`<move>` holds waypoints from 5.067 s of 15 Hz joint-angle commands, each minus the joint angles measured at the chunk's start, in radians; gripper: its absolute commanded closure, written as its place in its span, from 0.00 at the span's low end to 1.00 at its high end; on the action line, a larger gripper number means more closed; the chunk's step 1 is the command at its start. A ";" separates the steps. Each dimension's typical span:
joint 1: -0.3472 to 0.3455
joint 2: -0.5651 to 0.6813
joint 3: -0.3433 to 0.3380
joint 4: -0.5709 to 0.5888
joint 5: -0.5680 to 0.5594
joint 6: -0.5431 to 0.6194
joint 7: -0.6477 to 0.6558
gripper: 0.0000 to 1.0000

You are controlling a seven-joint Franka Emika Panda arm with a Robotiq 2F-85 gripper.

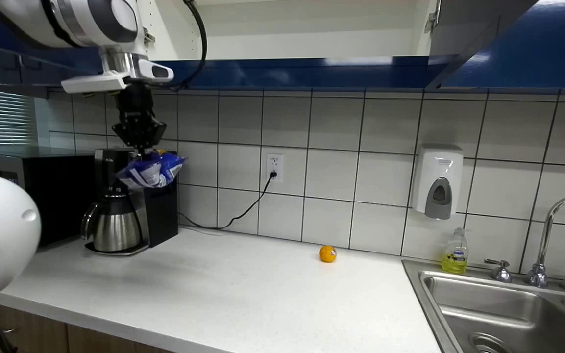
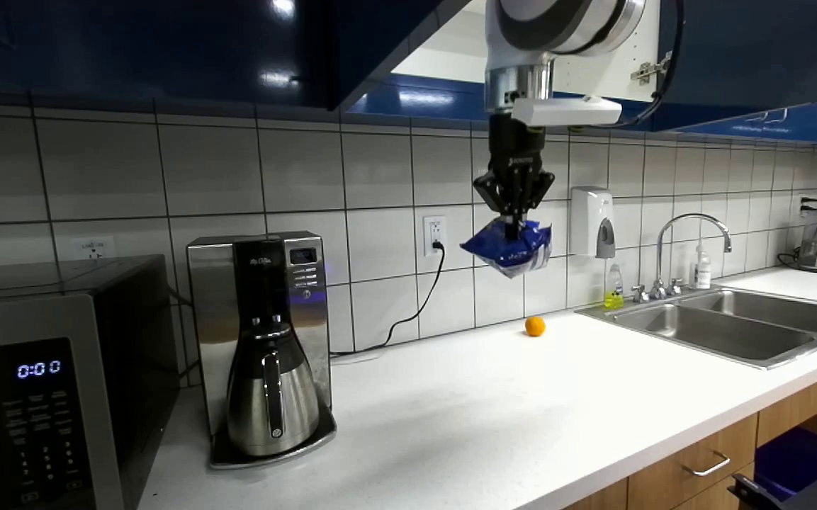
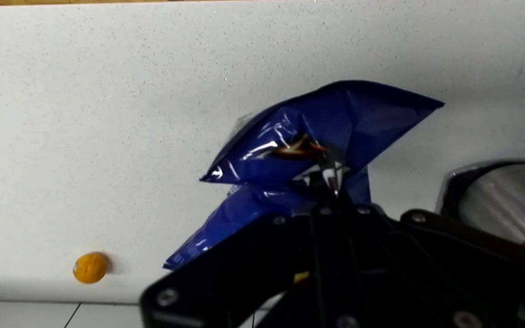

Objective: Move an object and put it on another position

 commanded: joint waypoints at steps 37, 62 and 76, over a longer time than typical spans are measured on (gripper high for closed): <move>-0.136 0.455 0.045 1.148 -0.196 -0.106 0.079 1.00; -0.131 0.702 0.013 1.400 -0.205 -0.156 0.079 1.00; -0.112 0.638 0.018 1.359 -0.194 -0.163 0.104 0.00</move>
